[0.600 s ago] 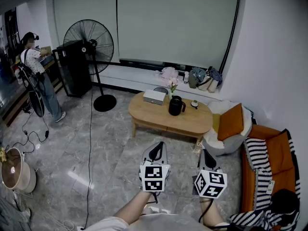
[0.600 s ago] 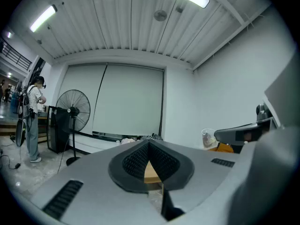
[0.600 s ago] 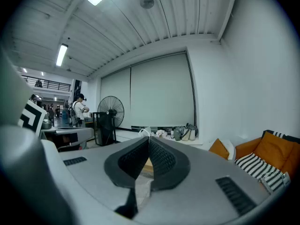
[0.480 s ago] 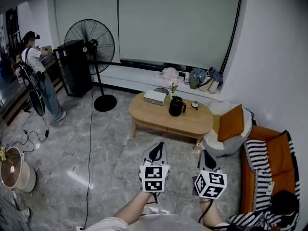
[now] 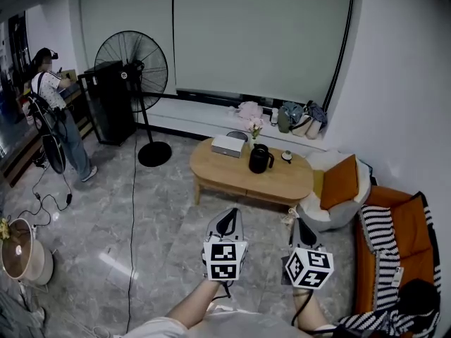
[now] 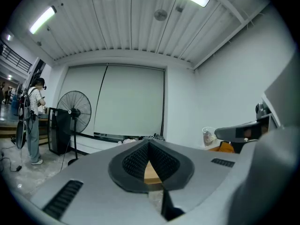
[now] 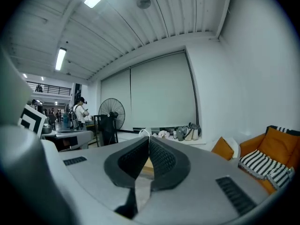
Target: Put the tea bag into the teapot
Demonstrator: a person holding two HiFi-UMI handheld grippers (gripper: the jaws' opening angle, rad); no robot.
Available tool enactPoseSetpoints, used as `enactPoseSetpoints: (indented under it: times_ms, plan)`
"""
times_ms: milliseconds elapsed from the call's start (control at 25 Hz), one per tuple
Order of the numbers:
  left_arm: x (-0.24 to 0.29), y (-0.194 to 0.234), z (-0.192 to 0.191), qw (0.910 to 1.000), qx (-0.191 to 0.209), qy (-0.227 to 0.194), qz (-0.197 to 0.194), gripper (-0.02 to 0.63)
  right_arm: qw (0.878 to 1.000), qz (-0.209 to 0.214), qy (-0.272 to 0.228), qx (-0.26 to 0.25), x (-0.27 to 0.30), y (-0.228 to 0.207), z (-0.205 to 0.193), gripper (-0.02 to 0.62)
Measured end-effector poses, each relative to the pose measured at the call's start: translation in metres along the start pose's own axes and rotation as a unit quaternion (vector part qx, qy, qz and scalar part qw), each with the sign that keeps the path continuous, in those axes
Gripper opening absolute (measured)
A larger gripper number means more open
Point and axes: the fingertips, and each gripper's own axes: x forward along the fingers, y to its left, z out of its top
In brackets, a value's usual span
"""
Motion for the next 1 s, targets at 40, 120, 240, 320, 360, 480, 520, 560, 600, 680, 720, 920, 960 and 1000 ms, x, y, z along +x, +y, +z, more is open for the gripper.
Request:
enactPoseSetpoints:
  times_ms: [40, 120, 240, 320, 360, 480, 520, 560, 600, 680, 720, 920, 960, 1000]
  plan:
    - [0.001, 0.002, 0.0, 1.0, 0.0, -0.001, 0.001, 0.008, 1.0, -0.002, -0.001, -0.001, 0.001, 0.0, 0.0, 0.034]
    - [0.002, 0.007, 0.001, 1.0, 0.001, -0.002, 0.0, 0.008, 1.0, -0.005, -0.002, -0.003, 0.004, 0.002, 0.001, 0.034]
    - [0.006, 0.015, -0.001, 1.0, 0.001, 0.0, -0.006, 0.008, 1.0, -0.01, -0.003, -0.005, 0.007, 0.007, 0.001, 0.034]
    - [0.008, 0.019, -0.004, 1.0, -0.002, 0.003, -0.009, 0.008, 1.0, -0.014, 0.001, -0.003, 0.01, 0.009, -0.002, 0.034]
    - [0.01, 0.02, -0.005, 0.9999, -0.005, 0.005, -0.01, 0.008, 1.0, -0.016, 0.004, -0.001, 0.011, 0.009, -0.004, 0.034]
    - [0.017, 0.023, -0.011, 0.9998, -0.008, 0.011, -0.015, 0.008, 1.0, -0.023, 0.013, 0.002, 0.017, 0.007, -0.011, 0.034]
    - [0.02, 0.024, -0.013, 0.9997, -0.008, 0.013, -0.017, 0.008, 1.0, -0.025, 0.015, 0.003, 0.02, 0.006, -0.013, 0.034]
    - [0.023, 0.025, -0.016, 0.9996, -0.009, 0.017, -0.019, 0.008, 0.999, -0.027, 0.017, 0.005, 0.022, 0.005, -0.014, 0.034]
    - [0.027, 0.026, -0.018, 0.9995, -0.01, 0.022, -0.019, 0.008, 0.999, -0.029, 0.018, 0.007, 0.025, 0.003, -0.015, 0.034]
    - [0.037, 0.028, -0.024, 0.9992, -0.014, 0.03, -0.02, 0.008, 0.999, -0.034, 0.021, 0.011, 0.033, -0.002, -0.018, 0.034]
    - [0.043, 0.028, -0.026, 0.9991, -0.015, 0.033, -0.021, 0.008, 0.999, -0.036, 0.022, 0.013, 0.037, -0.005, -0.019, 0.034]
    - [0.08, 0.029, -0.023, 0.9992, -0.009, 0.032, -0.023, 0.008, 0.999, -0.042, 0.019, 0.018, 0.07, -0.023, -0.013, 0.034]
    - [0.088, 0.03, -0.021, 0.9992, -0.007, 0.032, -0.024, 0.008, 0.999, -0.041, 0.017, 0.018, 0.077, -0.025, -0.009, 0.034]
    - [0.096, 0.03, -0.018, 0.9992, -0.006, 0.03, -0.024, 0.008, 0.999, -0.041, 0.015, 0.017, 0.083, -0.028, -0.005, 0.034]
